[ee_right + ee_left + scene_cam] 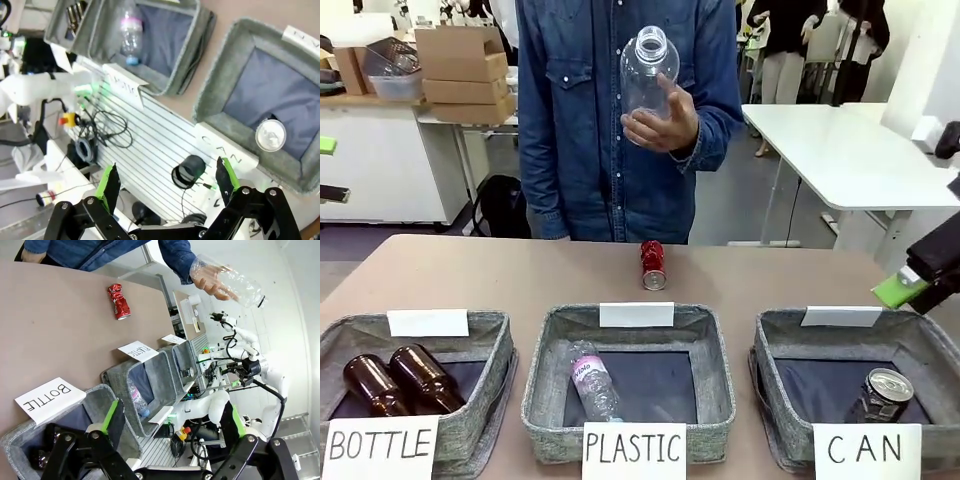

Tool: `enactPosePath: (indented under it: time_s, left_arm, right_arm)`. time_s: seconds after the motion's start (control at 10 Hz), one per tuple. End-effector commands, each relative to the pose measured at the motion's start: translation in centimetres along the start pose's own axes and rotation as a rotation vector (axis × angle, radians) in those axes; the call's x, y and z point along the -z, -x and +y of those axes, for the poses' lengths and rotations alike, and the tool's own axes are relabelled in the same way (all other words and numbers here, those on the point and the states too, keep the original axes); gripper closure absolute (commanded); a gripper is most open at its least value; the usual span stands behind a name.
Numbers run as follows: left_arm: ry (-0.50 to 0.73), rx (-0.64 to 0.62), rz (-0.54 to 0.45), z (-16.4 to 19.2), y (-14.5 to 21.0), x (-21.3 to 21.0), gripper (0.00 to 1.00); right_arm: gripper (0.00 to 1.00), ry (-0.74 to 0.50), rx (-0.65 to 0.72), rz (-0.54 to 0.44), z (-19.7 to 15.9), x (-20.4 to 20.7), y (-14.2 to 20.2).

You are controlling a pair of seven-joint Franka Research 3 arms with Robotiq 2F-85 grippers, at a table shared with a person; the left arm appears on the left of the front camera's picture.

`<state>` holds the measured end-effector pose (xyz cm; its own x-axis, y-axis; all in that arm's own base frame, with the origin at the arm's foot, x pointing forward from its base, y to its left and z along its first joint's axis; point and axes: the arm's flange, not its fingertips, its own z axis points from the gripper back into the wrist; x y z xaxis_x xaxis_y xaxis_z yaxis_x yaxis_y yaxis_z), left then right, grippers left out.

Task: Sort the can waste into the basket.
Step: Pick up the can waste from the table and place it in the right Fabric basket.

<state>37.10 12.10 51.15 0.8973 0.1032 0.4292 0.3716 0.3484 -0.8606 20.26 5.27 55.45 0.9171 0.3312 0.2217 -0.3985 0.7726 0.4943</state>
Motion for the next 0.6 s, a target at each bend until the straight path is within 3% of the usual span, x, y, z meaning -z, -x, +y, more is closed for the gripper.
enactPosePath:
  time_s: [0.0, 0.3, 0.4, 0.5]
  left_arm:
    - [0.009, 0.02, 0.009, -0.2, 0.1, -0.2, 0.0]
    - [0.009, 0.02, 0.009, -0.2, 0.1, -0.2, 0.0]
    - [0.009, 0.02, 0.009, -0.2, 0.1, -0.2, 0.0]
    - [0.009, 0.02, 0.009, -0.2, 0.1, -0.2, 0.0]
  right_arm:
    - [0.0, -0.027, -0.017, -0.026, -0.5, -0.1, -1.0]
    - [0.0, 0.013, -0.051, -0.208, 0.5, 1.7, -6.5]
    - [0.0, 0.024, -0.06, -0.186, 0.4, 2.6, -8.3]
    - [0.0, -0.045, -0.078, -0.17, -0.2, 1.4, -7.2]
